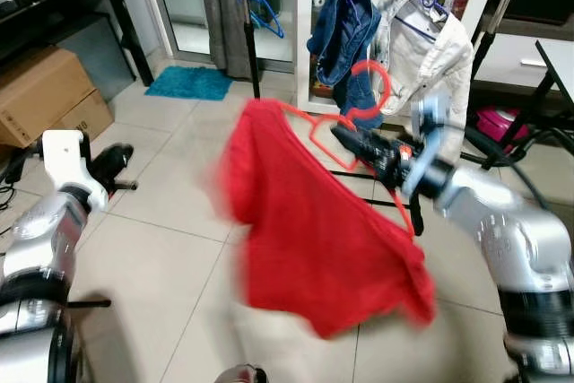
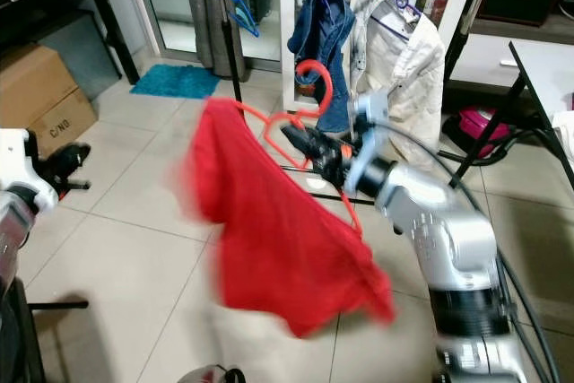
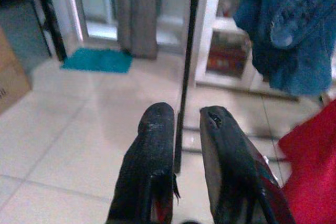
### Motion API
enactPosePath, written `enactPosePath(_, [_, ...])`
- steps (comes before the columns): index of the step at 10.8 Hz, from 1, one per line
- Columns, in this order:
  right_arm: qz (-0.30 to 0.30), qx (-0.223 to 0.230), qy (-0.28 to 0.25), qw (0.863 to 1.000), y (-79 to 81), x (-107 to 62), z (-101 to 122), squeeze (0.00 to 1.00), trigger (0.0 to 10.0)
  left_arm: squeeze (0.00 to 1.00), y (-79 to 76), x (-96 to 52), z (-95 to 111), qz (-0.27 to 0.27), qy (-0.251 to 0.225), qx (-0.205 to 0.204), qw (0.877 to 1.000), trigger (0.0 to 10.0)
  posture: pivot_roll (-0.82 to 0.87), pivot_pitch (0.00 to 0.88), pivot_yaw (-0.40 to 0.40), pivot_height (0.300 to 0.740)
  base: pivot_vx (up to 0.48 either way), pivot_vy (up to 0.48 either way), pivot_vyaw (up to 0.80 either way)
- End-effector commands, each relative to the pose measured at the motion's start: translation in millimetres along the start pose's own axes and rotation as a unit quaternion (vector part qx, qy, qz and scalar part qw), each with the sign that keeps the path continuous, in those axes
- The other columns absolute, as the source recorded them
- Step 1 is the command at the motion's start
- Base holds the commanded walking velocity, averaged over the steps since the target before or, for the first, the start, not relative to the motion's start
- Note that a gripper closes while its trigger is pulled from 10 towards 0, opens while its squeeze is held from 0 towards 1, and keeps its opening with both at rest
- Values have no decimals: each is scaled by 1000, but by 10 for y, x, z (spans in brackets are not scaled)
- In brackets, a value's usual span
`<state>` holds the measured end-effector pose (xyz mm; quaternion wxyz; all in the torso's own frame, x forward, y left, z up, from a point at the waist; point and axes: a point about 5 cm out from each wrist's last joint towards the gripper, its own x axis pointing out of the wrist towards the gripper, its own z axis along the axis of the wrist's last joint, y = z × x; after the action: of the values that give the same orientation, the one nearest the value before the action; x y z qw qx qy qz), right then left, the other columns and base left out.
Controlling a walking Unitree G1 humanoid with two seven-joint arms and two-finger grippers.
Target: Hang hanger
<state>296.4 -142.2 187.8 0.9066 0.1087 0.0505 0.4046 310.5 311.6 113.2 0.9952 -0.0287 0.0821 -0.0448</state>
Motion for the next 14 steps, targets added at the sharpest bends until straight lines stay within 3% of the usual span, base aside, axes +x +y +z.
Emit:
enactPosePath(1, [-14,-10,-1,1000,20,-18,21,0,10000,1000,-14,-40,-66,-2,15,-5,1000,10000,-79,0,98,740,0,0,0])
enactPosePath(2, [-44,-13,5,999,4,-54,-53,0,10000,1000,-36,-108,-125,-1,24,4,1000,10000,-81,0,88,740,0,0,0])
enactPosePath(3, [-113,-13,17,993,-59,-118,-196,0,10000,1000,-147,-186,-178,-5,35,17,999,10000,-79,0,82,740,0,0,0])
enactPosePath(4, [-196,-1,33,980,-95,-225,-439,0,10000,941,-505,-314,-191,-40,22,48,998,10000,-76,0,78,740,0,0,0])
enactPosePath(5, [-228,-1,66,972,-86,-310,-645,0,10000,24,-764,-414,-237,-58,16,54,997,10000,-76,0,79,740,0,0,0])
enactPosePath(6, [-279,-26,94,955,-117,-411,-853,0,10000,0,-1046,-518,-375,-69,9,43,997,10000,-77,2,81,740,0,0,0])
enactPosePath(7, [-326,-23,107,939,-170,-466,-944,0,10000,0,-1118,-560,-471,-63,12,20,998,10000,-80,5,77,740,0,0,0])
enactPosePath(8, [-364,-30,115,924,-212,-511,-1036,0,10000,0,-1194,-612,-561,-49,20,53,997,10000,-76,7,66,740,0,0,-800])
enactPosePath(10, [-376,-72,140,913,-220,-540,-1094,0,10000,0,-1292,-643,-545,-36,24,47,998,10000,-71,15,50,740,0,-441,-800])
enactPosePath(13, [-406,-27,126,905,-194,-598,-1168,0,10000,0,-1344,-684,-596,-42,32,69,996,10000,-69,23,40,740,0,-451,-800])
enactPosePath(14, [-407,-30,127,904,-185,-605,-1170,0,10000,0,-1349,-684,-592,-43,34,69,996,10000,-70,24,41,740,0,-446,-800])
